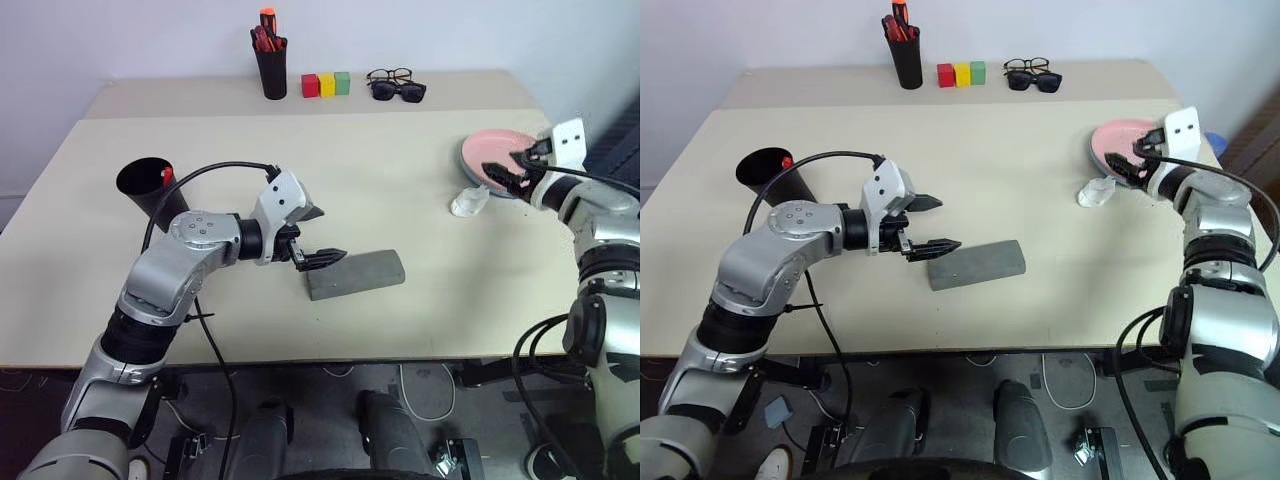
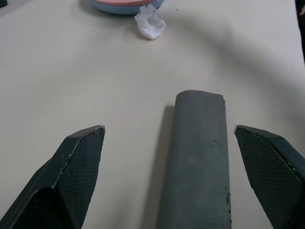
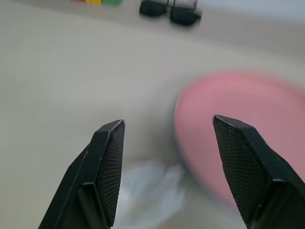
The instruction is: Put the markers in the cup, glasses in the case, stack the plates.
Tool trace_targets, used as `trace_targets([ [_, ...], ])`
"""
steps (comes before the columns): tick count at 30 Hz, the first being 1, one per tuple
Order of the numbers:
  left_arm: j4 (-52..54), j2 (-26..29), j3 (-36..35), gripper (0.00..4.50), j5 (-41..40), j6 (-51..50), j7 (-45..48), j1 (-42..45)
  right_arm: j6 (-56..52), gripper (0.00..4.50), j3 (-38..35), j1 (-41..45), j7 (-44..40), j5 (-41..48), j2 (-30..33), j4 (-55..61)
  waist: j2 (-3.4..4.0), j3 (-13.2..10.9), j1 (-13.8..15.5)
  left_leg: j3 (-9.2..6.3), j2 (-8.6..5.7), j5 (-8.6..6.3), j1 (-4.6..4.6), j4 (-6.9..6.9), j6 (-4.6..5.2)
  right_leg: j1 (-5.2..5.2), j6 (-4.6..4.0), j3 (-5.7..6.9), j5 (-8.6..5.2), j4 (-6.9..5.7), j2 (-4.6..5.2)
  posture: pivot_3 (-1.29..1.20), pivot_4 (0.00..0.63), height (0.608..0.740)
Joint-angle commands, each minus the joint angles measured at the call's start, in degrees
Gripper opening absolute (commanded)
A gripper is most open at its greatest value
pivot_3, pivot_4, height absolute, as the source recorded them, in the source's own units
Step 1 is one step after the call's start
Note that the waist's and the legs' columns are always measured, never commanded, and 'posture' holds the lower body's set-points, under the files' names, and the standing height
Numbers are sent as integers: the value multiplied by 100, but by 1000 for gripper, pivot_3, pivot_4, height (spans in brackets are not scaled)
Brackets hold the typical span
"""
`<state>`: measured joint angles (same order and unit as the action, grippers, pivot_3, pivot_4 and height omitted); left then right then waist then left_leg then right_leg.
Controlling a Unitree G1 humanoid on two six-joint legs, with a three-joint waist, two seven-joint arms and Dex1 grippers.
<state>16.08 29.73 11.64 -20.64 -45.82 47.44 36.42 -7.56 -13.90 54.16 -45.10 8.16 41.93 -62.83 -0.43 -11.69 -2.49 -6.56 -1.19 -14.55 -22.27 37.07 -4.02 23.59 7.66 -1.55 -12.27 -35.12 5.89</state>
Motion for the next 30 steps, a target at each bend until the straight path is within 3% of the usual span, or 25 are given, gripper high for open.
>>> trace_targets([
  [1, 44, 0, -27, 4500, 4, 181, 40, 154, -720, 2965, -335, -264, 22, 395, 198, 578, 0, 0, -3, 0, 0, 0, 0, 0, 0, 0, 0, 0, 0, -1, 0, 0, 150, 740],
  [11, 148, 115, -137, 4500, -45, 140, -17, 45, -1418, 2965, -635, -535, 188, 849, -113, 681, 1, 1, -50, 2, 0, 1, 9, 5, -1, -3, -3, -1, 2, -10, 0, 0, 150, 740],
  [22, 408, 259, -274, 4500, -198, -51, -145, -77, -1128, 2965, -489, -211, 388, 775, -686, 147, 1, 1, -48, 1, 0, 1, 8, 4, -1, -3, -2, -1, 2, -9, 0, 0, 150, 740],
  [25, 498, 317, -324, 4500, -264, -66, -140, -145, -930, 2137, -462, -21, 592, 703, -780, -144, 1, 1, -55, 1, 0, 1, 9, 4, -1, -2, -2, -1, 2, -9, 0, 0, 150, 740],
  [29, 552, 375, -345, 4500, -327, -30, -106, -210, -780, 130, -379, 84, 665, 580, -812, -309, 1, 1, -57, 1, 0, 1, 8, 2, -1, -2, -2, -1, 2, -8, 0, 0, 150, 740],
  [30, 555, 384, -344, 4500, -334, -21, -101, -220, -750, 53, -359, 85, 680, 548, -807, -333, 1, 1, -54, 1, 0, 1, 8, 2, -1, -2, -1, -1, 2, -8, 0, 0, 150, 740],
])
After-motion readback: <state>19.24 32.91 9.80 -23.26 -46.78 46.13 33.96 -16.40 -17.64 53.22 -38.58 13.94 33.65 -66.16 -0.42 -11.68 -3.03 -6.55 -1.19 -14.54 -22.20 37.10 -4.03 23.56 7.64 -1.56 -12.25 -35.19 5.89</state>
